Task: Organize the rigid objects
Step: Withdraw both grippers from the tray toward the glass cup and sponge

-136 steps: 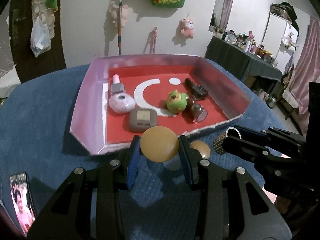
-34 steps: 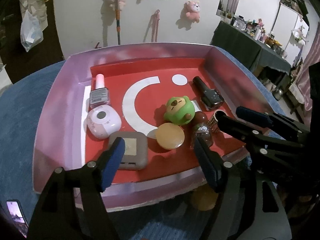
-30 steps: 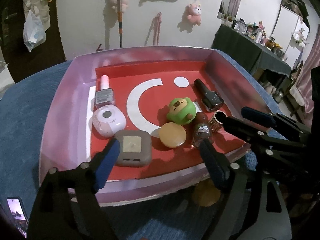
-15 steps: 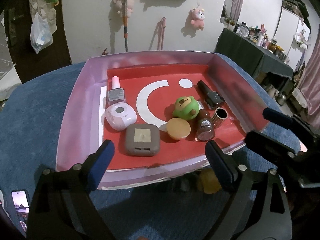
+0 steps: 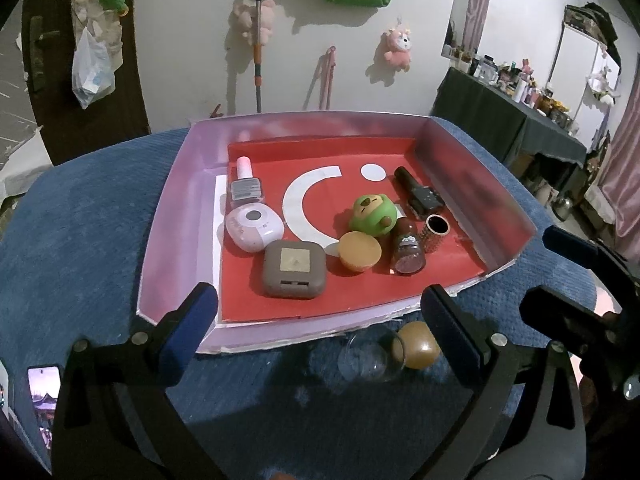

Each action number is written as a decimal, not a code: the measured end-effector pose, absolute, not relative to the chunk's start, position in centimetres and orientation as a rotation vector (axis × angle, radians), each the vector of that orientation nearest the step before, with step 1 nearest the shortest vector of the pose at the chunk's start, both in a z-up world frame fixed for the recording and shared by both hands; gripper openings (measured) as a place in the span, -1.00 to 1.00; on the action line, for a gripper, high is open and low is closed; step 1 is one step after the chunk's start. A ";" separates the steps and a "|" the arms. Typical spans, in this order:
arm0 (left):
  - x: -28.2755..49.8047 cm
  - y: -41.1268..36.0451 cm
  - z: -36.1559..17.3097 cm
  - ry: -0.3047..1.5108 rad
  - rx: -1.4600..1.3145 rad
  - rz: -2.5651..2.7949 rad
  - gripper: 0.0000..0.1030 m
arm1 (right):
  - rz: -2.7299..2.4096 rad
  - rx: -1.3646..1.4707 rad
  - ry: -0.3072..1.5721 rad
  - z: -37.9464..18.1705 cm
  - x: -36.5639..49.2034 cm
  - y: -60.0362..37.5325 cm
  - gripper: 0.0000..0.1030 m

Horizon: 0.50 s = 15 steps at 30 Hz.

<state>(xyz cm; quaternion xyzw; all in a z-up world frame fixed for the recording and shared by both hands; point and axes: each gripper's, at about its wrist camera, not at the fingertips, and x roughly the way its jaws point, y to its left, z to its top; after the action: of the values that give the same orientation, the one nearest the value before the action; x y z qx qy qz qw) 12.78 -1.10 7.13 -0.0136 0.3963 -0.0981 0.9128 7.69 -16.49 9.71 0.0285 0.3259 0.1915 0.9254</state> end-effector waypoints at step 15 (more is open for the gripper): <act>10.5 0.1 6.1 0.832 -0.036 -0.193 1.00 | 0.407 0.079 0.686 8.7 5.5 -16.4 1.00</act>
<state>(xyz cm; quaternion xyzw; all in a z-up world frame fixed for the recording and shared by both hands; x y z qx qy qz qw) 10.49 0.05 6.12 -0.0173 0.4035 -0.0937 0.9100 5.46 -16.43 8.65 0.0386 0.3341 0.1980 0.9207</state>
